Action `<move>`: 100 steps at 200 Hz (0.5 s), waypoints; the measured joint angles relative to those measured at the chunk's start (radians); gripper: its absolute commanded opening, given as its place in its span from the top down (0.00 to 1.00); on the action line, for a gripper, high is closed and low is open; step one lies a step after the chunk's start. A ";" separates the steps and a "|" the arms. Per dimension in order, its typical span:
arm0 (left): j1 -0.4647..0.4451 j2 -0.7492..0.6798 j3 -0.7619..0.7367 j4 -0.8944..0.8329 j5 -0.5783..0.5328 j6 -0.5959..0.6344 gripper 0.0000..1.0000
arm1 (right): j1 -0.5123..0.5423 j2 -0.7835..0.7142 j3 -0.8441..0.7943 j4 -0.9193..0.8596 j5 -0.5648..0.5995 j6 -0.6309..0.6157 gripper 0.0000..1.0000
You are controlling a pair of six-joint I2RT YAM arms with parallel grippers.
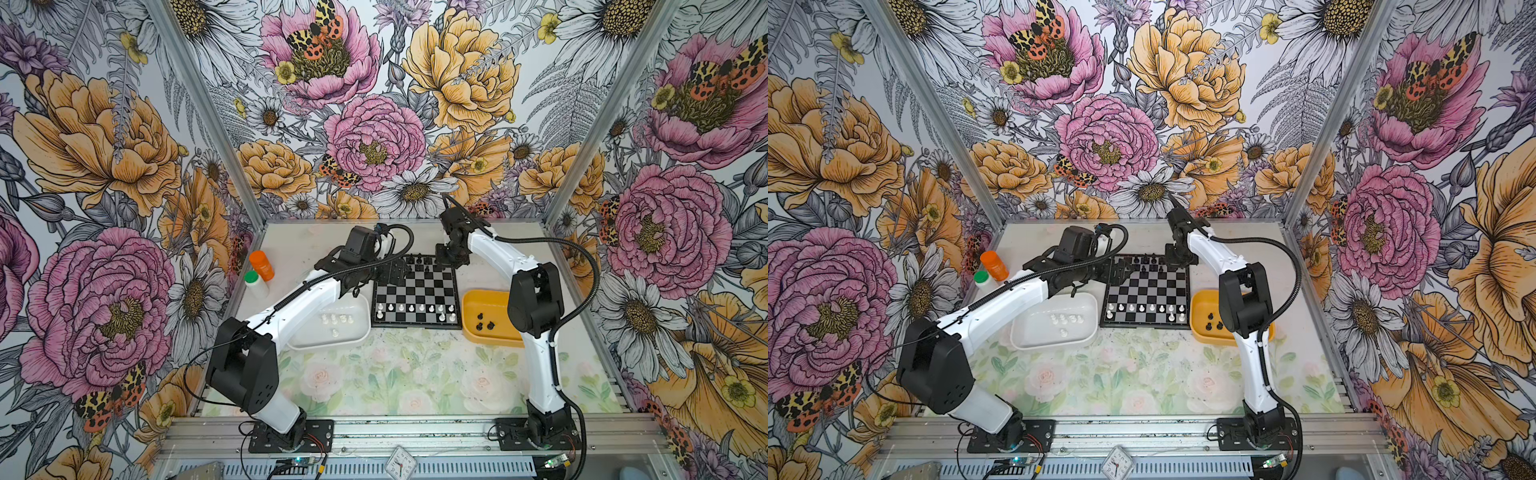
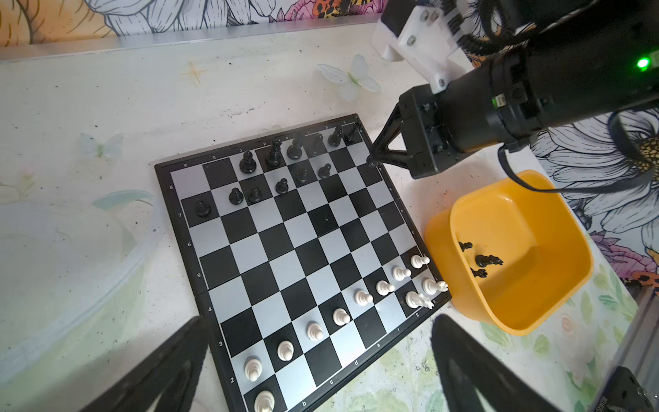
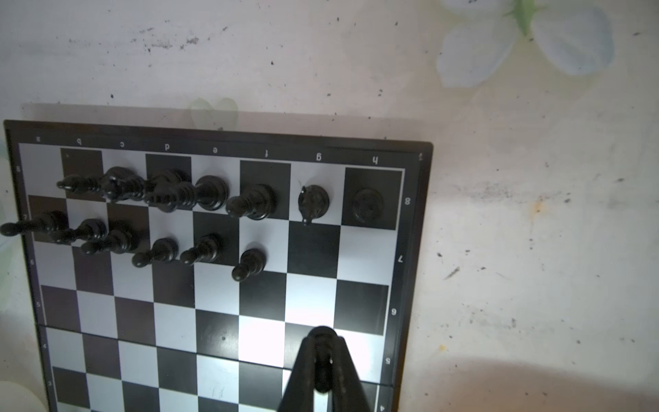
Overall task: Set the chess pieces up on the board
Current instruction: 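Carry the black piece with the right gripper over the board's far rank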
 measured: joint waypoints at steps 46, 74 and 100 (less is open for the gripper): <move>0.037 0.000 -0.001 0.000 0.007 0.005 0.01 | 0.005 0.060 0.061 -0.012 -0.010 0.010 0.90; 0.049 0.000 -0.001 0.000 0.016 0.005 0.01 | 0.006 0.092 0.100 -0.015 -0.013 0.010 0.90; 0.054 0.000 -0.001 0.000 0.021 0.009 0.01 | 0.011 0.105 0.117 -0.026 -0.014 0.010 0.90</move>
